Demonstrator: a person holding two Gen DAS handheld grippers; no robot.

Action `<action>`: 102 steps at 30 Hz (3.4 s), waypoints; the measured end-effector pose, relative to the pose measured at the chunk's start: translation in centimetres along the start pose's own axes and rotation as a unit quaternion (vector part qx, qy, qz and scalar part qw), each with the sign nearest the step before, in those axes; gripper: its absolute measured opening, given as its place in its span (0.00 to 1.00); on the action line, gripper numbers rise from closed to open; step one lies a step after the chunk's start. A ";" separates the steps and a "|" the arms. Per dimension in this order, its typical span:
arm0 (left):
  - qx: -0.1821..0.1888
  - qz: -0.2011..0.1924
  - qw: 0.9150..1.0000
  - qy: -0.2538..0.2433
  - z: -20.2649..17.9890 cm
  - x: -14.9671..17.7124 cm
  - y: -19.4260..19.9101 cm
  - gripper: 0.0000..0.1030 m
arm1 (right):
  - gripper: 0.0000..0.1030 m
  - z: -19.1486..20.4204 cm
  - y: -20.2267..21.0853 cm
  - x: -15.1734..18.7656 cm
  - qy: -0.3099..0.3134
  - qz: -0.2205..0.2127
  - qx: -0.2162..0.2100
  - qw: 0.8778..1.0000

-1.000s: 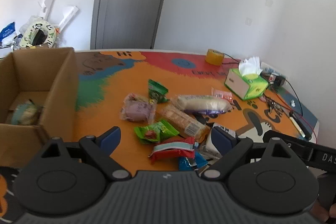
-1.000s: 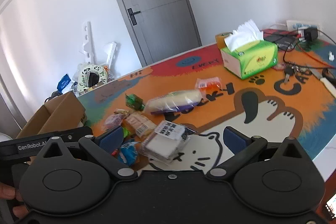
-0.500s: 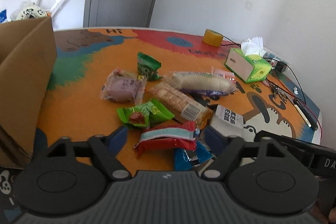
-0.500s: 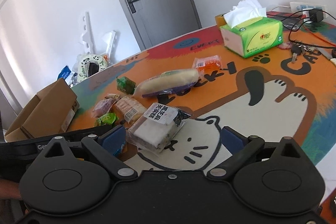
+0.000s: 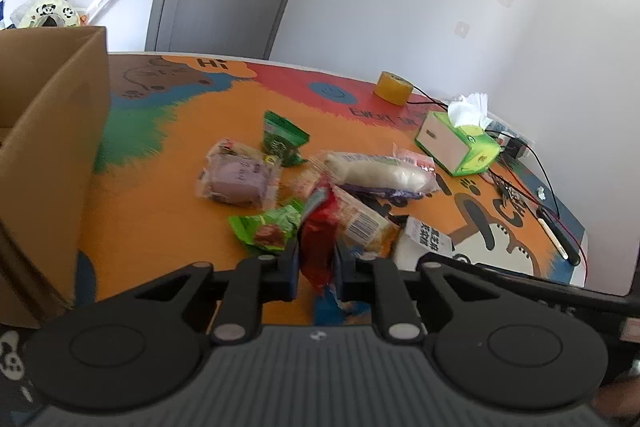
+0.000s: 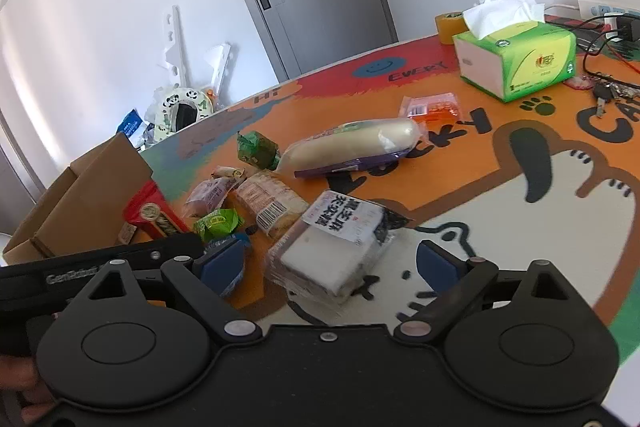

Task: Organize snacks
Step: 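Grasp the white square cake pack with the right tool while the left tool grasps the red packet, then lower both held snacks into the cardboard box and open both tools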

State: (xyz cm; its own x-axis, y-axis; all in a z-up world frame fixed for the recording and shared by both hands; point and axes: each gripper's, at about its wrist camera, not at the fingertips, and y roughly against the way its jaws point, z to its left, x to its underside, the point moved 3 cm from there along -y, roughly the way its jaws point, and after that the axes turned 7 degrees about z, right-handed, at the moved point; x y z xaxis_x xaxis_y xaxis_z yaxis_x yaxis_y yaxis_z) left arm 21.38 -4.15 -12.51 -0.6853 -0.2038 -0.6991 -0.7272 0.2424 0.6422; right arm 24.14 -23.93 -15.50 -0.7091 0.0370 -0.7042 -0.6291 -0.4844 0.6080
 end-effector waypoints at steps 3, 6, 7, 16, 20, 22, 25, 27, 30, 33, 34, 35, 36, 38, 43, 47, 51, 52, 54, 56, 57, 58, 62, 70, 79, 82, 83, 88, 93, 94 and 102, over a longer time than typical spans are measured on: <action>-0.001 -0.005 1.000 0.002 0.4 -0.2 0.4 0.15 | 0.89 0.4 -0.8 -0.3 -0.003 0.001 0.006 1.000; -0.002 -0.011 1.000 -0.001 0.6 -0.4 0.7 0.15 | 0.89 0.9 -1.5 -0.7 0.001 -0.001 0.017 1.000; -0.003 -0.012 1.000 -0.001 0.7 -0.4 0.8 0.15 | 0.89 1.0 -1.6 -0.8 0.002 -0.002 0.021 1.000; -0.001 -0.015 1.000 0.003 1.2 -0.6 0.6 0.15 | 0.72 1.4 -3.0 -1.0 0.004 0.010 0.047 0.999; -0.007 -0.015 1.000 0.010 1.3 -0.6 0.8 0.15 | 0.59 1.1 -2.4 -0.6 0.012 0.012 0.061 0.998; -0.010 -0.017 1.000 0.008 1.0 -0.5 1.0 0.15 | 0.51 0.8 -1.9 -0.4 0.008 0.013 0.061 0.998; -0.010 -0.021 1.000 0.004 0.5 -0.5 1.3 0.15 | 0.48 0.2 -1.1 -0.1 -0.003 0.011 0.053 0.999; -0.011 -0.024 1.000 0.000 0.1 -0.5 1.5 0.15 | 0.46 -0.2 -0.6 0.1 -0.010 0.005 0.038 0.999; -0.013 -0.030 0.999 -0.005 -0.4 -0.7 2.2 0.15 | 0.46 -0.1 0.5 0.1 -0.011 -0.009 0.028 0.999; -0.014 -0.042 0.999 -0.010 -0.8 -0.9 3.1 0.15 | 0.45 0.2 1.6 -0.5 -0.011 -0.025 0.023 0.999; -0.014 -0.045 0.999 -0.011 -0.9 -1.0 3.5 0.15 | 0.45 0.3 1.9 -0.6 -0.011 -0.030 0.023 0.999; -0.015 -0.049 0.999 -0.013 -0.9 -1.0 3.8 0.15 | 0.45 0.5 2.3 -0.8 -0.011 -0.035 0.021 0.999; -0.017 -0.053 0.998 -0.014 -0.9 -1.1 4.2 0.15 | 0.45 0.7 2.5 -0.9 -0.010 -0.039 0.019 0.999; -0.021 -0.058 0.998 -0.014 -0.8 -1.2 4.8 0.15 | 0.45 1.1 2.9 -1.1 -0.007 -0.044 0.013 0.999; -0.031 -0.076 0.997 -0.012 -0.2 -1.7 6.6 0.15 | 0.45 2.5 3.6 -1.6 0.001 -0.057 -0.001 0.998; -0.037 -0.093 0.995 -0.008 0.5 -2.1 8.1 0.15 | 0.45 4.0 4.0 -2.2 0.011 -0.067 -0.015 0.998; -0.044 -0.110 0.993 -0.003 1.4 -2.6 9.6 0.15 | 0.45 5.6 4.2 -2.8 0.022 -0.076 -0.027 0.997; -0.046 -0.114 0.992 -0.001 1.6 -2.7 9.9 0.15 | 0.45 6.0 4.2 -2.8 0.025 -0.077 -0.030 0.996; -0.049 -0.120 0.992 0.002 2.1 -2.8 10.5 0.15 | 0.45 6.9 4.1 -3.2 0.030 -0.077 -0.036 0.996; -0.052 -0.126 0.991 0.006 2.6 -2.9 11.0 0.15 | 0.45 7.7 4.1 -3.4 0.035 -0.078 -0.041 0.996; -0.054 -0.129 0.990 0.008 2.9 -3.0 11.2 0.15 | 0.45 8.2 4.1 -3.6 0.039 -0.080 -0.043 0.995; -0.056 -0.131 0.990 0.012 3.3 -3.0 11.5 0.15 | 0.45 8.6 4.1 -3.7 0.043 -0.081 -0.046 0.995; -0.059 -0.140 0.988 0.025 4.7 -3.3 12.4 0.15 | 0.45 10.4 4.0 -4.1 0.058 -0.086 -0.057 0.993; -0.074 -0.153 0.984 0.045 7.1 -3.8 13.4 0.15 | 0.44 13.7 2.7 -4.7 0.081 -0.082 -0.081 0.990; -0.098 -0.155 0.980 0.075 10.7 -4.1 13.9 0.15 | 0.44 17.4 0.8 -5.2 0.104 -0.069 -0.106 0.986; -0.103 -0.152 0.979 0.087 12.0 -4.2 13.8 0.15 | 0.44 18.6 0.2 -5.3 0.110 -0.065 -0.111 0.986; -0.104 -0.151 0.979 0.091 12.4 -4.2 13.8 0.15 | 0.44 19.0 -0.1 -5.4 0.114 -0.063 -0.112 0.985; -0.136 -0.140 0.976 0.099 14.1 -4.3 13.9 0.24 | 0.44 21.1 -0.9 -5.5 0.127 -0.056 -0.121 0.983; -0.144 -0.147 0.972 0.116 15.4 -4.2 15.0 0.42 | 0.44 23.0 -1.9 -5.3 0.137 -0.043 -0.131 0.981; -0.149 -0.149 0.971 0.117 15.6 -4.3 15.2 0.43 | 0.44 23.4 -2.2 -5.3 0.138 -0.041 -0.134 0.981; -0.160 -0.150 0.968 0.126 16.5 -4.2 16.1 0.48 | 0.48 24.5 -2.6 -5.4 0.128 -0.028 -0.154 0.979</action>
State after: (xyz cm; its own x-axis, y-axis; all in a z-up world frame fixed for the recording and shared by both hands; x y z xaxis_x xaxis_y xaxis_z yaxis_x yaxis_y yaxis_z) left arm 13.15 16.23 -4.44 -0.3998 -0.4541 -0.7962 -0.8423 -0.1606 0.5145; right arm 21.85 -1.42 -4.27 -0.5480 -0.1297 -0.8263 -0.5106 -0.7306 0.4533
